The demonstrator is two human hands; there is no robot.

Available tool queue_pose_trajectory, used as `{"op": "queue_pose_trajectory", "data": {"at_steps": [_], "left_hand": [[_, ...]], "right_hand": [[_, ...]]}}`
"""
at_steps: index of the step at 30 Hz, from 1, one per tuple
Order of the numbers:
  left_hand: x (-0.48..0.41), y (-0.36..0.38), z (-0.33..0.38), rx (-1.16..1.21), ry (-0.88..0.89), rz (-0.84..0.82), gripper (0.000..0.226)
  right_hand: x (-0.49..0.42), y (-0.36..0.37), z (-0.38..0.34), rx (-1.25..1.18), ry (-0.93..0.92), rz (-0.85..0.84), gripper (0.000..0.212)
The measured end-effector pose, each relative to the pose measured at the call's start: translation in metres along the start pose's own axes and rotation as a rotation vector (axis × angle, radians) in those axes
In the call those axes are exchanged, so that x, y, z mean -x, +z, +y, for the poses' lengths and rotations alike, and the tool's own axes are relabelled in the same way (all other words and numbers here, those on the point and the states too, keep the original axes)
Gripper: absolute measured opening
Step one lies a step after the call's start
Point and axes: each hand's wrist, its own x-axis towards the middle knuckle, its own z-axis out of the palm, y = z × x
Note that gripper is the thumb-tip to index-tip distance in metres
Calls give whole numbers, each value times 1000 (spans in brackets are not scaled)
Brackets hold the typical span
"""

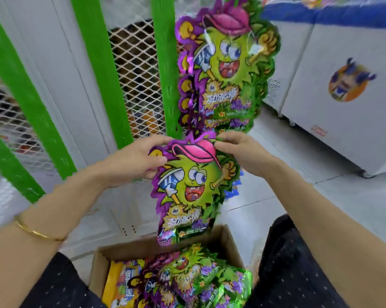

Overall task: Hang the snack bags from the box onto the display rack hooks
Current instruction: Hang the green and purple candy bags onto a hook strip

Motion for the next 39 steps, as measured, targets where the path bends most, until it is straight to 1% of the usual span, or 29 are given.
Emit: {"op": "queue_pose_trajectory", "data": {"at_steps": [2, 3, 4, 5, 7, 8, 10, 11, 12, 13, 15, 17, 19, 23, 24, 26, 28, 32, 39], "left_hand": [[-7, -14, 33, -90, 41, -95, 28], [-11, -19, 49, -144, 70, -122, 41], [-17, -24, 72, -171, 123, -99, 56], [-25, -26, 97, -158, 192, -25, 60], [-48, -27, 148, -117, 362, 193, 48], [-60, -26, 173, -140, 439, 305, 44], [-81, -24, 214, -255, 529, 453, 35], [-91, -23, 228, -318, 548, 501, 22], [-100, -23, 239, -375, 551, 543, 7], [-109, -24, 248, -405, 546, 579, 8], [-126, -26, 261, -380, 533, 613, 6], [-137, -30, 272, -332, 527, 632, 12], [-144, -33, 281, -286, 479, 639, 20], [-153, -38, 293, -183, 393, 571, 27], [-155, -39, 295, -159, 378, 566, 32], [-156, -39, 298, -110, 338, 577, 45], [-157, -39, 300, -78, 300, 568, 48], [-159, -38, 299, -24, 294, 572, 42], [-158, -37, 294, 6, 318, 580, 42]], "right_hand": [[-3, -19, -29, 30, -100, 9, 11], [-3, -26, -41, 65, -135, 26, 11], [-4, -36, -57, 96, -170, 54, 11], [-5, -47, -75, 109, -211, 83, 13], [-12, -69, -107, 138, -310, 127, 16], [-17, -78, -124, 184, -357, 159, 17], [-30, -93, -155, 286, -439, 223, 16], [-35, -98, -169, 320, -467, 254, 15], [-42, -102, -180, 343, -488, 287, 13], [-48, -106, -191, 359, -503, 321, 12], [-60, -113, -208, 398, -536, 385, 12], [-72, -118, -219, 442, -561, 448, 10], [-85, -122, -225, 475, -575, 504, 4], [-103, -121, -233, 576, -656, 634, 8], [-105, -119, -235, 617, -674, 670, 9], [-110, -118, -236, 697, -680, 741, 15], [-112, -119, -236, 763, -665, 784, 19], [-113, -117, -232, 866, -655, 792, 17], [-111, -116, -221, 810, -661, 725, 13]]}}
